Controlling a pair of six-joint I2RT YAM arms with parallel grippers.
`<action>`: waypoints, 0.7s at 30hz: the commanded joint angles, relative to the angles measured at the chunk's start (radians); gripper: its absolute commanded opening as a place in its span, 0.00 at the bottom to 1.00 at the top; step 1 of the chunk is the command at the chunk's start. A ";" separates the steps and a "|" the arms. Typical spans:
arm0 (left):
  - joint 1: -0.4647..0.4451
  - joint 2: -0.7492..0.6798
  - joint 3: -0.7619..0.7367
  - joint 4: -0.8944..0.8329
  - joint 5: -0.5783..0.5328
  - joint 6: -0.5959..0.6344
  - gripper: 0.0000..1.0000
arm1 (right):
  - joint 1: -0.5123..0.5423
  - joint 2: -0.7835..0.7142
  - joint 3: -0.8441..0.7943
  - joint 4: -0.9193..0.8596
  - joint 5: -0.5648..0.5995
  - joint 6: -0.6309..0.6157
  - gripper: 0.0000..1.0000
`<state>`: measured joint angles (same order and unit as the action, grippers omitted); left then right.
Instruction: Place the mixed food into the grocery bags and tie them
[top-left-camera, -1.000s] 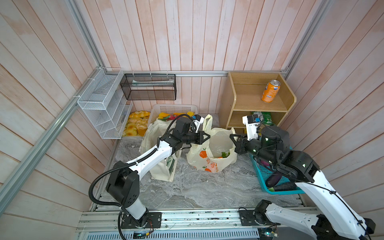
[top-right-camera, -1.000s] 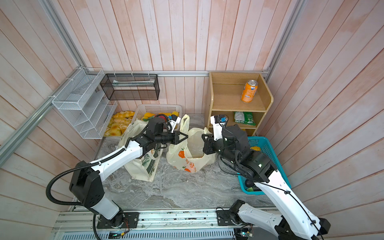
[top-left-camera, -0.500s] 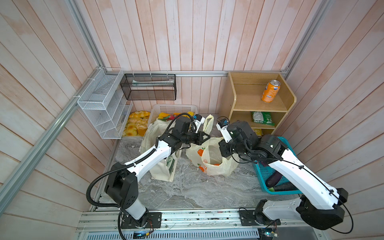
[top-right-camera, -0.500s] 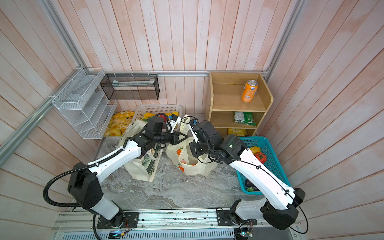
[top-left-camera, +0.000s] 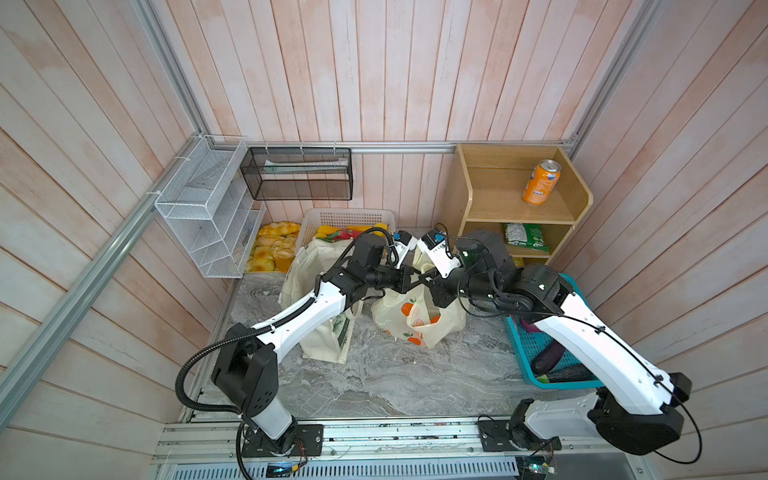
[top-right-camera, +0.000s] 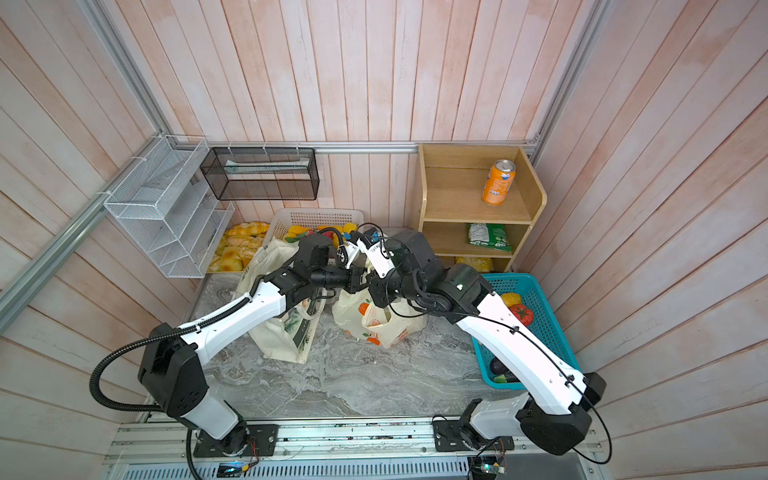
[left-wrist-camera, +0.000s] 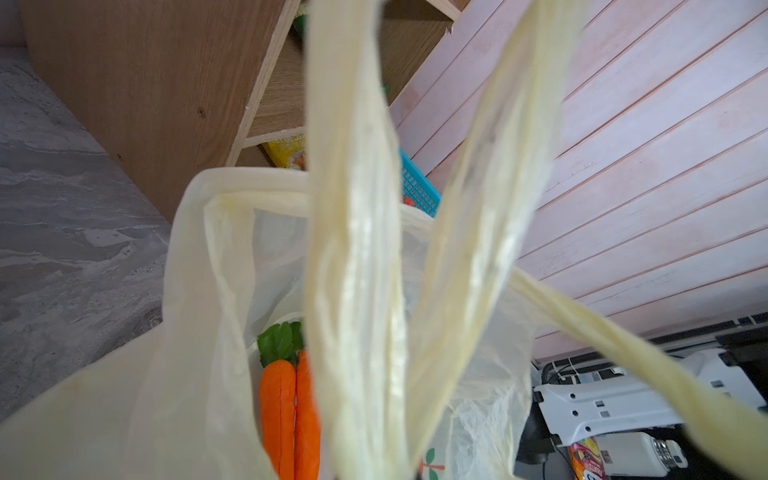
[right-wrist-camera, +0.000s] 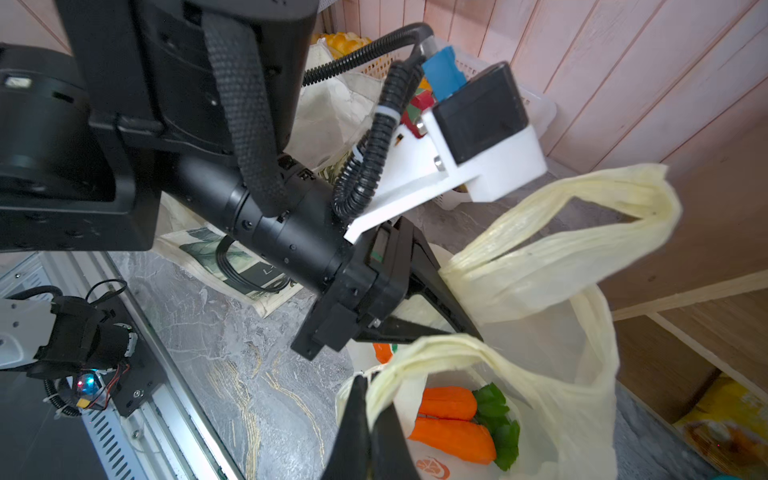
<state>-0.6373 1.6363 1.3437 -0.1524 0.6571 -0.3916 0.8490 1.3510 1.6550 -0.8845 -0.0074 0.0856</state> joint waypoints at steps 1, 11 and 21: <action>0.000 -0.008 -0.019 0.008 -0.001 0.029 0.00 | -0.007 -0.015 -0.014 0.025 -0.014 -0.017 0.00; 0.021 0.009 -0.039 0.043 0.001 -0.013 0.00 | -0.123 -0.175 -0.209 0.117 -0.028 0.097 0.08; 0.128 0.133 0.034 0.039 0.045 -0.075 0.00 | -0.139 -0.109 -0.137 0.112 -0.076 0.108 0.73</action>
<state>-0.5156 1.7428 1.3277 -0.0963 0.6834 -0.4679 0.7132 1.2499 1.4731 -0.7784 -0.0631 0.1886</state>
